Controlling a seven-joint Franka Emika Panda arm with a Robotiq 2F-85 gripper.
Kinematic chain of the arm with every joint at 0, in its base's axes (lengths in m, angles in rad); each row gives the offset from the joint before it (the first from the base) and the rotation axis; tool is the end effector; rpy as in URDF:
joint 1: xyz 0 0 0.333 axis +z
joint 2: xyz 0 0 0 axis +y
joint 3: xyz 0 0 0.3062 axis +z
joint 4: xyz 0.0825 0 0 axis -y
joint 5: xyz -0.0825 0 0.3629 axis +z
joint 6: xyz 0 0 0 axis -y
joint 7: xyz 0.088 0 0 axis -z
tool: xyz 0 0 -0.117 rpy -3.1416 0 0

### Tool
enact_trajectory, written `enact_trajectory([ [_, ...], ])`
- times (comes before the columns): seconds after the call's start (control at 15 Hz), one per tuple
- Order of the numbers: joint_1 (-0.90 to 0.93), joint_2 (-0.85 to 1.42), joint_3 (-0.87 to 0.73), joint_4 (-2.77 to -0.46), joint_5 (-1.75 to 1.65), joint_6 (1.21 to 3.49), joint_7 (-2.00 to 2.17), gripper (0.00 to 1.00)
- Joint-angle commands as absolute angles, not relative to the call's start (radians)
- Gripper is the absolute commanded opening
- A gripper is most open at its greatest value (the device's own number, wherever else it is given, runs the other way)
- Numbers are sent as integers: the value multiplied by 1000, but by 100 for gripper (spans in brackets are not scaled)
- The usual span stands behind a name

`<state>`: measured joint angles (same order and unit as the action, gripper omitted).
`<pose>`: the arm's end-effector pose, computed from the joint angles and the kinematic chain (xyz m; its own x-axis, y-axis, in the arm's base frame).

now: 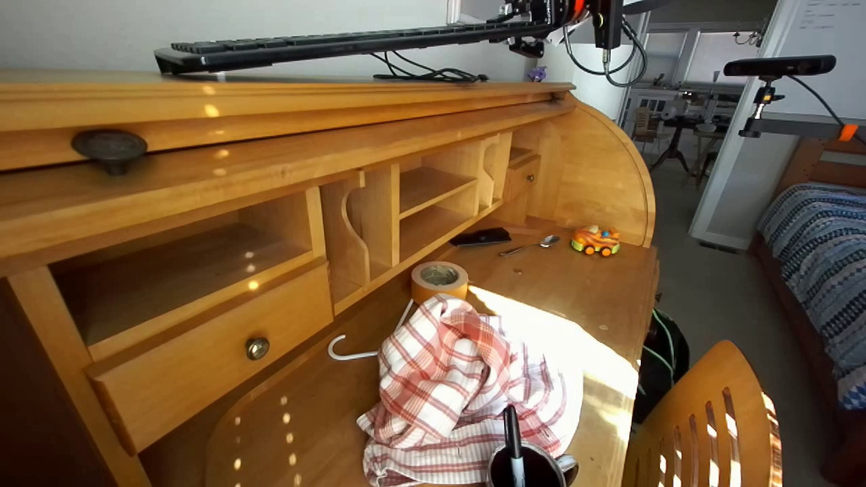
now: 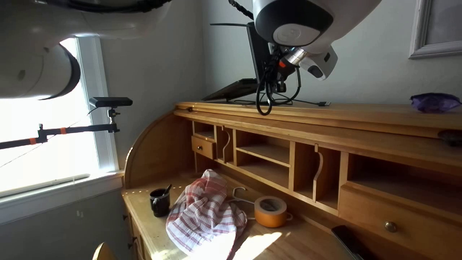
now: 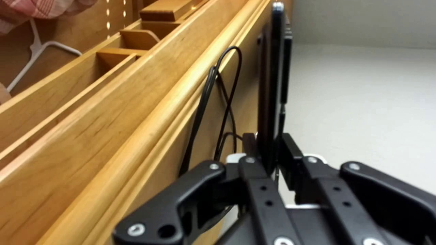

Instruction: Move the keyboard to the bottom

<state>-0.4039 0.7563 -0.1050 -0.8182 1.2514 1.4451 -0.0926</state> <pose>0.6880 -0.2059 0.5328 0.9457 -0.3230 0.0369 -0.0900 -0.3693 -0.9249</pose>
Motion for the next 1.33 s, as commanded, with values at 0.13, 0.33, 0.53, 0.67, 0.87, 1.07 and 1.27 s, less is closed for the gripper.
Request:
enact_trajectory([
  [0.13,-354,740,-154,-856,1191,1580,-136,5],
  [0.33,-340,729,-174,-877,1174,1609,-142,5],
  [0.53,-323,719,-197,-893,1154,1615,-152,5],
  [0.67,-317,716,-207,-898,1152,1614,-150,5],
  [0.87,-304,715,-225,-900,1143,1605,-146,5],
  [1.07,-293,716,-239,-903,1144,1603,-141,43],
  [1.27,-287,718,-248,-908,1127,1583,-136,58],
])
